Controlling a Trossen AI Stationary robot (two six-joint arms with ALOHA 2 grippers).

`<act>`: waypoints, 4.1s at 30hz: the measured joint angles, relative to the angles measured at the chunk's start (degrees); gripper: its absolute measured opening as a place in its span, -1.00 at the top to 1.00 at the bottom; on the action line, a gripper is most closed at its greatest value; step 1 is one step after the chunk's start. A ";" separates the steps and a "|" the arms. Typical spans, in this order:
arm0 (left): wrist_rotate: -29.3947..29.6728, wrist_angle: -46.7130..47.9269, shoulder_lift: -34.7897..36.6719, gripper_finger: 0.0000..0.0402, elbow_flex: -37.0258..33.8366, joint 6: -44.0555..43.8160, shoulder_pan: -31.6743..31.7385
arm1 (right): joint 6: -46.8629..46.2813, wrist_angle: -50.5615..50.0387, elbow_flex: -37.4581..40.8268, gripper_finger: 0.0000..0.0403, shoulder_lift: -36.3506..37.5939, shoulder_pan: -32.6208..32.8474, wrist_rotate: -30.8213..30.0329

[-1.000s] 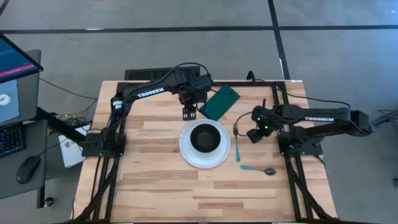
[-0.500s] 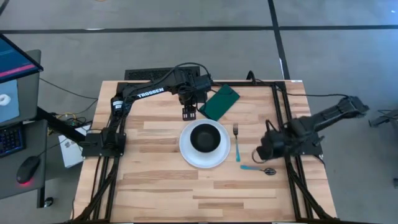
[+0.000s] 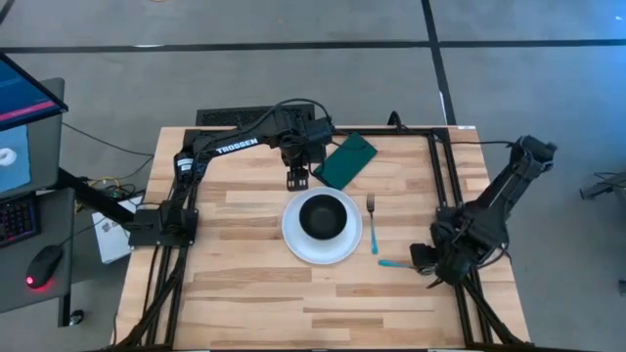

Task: Set table place
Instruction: Put the blue spoon into the black bowl

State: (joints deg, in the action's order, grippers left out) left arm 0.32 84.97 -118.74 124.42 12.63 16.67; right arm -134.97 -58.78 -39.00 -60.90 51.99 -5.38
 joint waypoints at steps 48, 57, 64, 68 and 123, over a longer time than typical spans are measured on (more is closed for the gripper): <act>-1.17 -0.39 0.00 0.03 0.00 -5.82 -1.70 | 1.66 8.77 -0.16 0.65 -22.66 6.28 -0.08; -1.17 -0.42 0.00 0.03 0.00 -5.80 -1.70 | 1.96 8.92 -0.23 0.91 -22.60 8.16 -2.63; -1.17 -0.46 0.00 0.03 0.00 -5.80 -1.70 | 3.03 7.50 0.09 0.91 -21.18 8.30 -5.58; -1.17 -0.88 0.00 0.03 0.00 -6.36 -1.70 | 3.86 3.55 0.16 0.91 -16.84 8.37 -12.08; -0.97 0.68 12.76 0.03 0.04 -7.84 -3.72 | 119.40 54.22 -13.16 0.91 -34.55 -63.26 32.63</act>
State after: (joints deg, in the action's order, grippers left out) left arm -0.64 85.65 -105.97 124.46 4.80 12.95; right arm -15.57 -4.56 -52.16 -95.45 -11.27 27.25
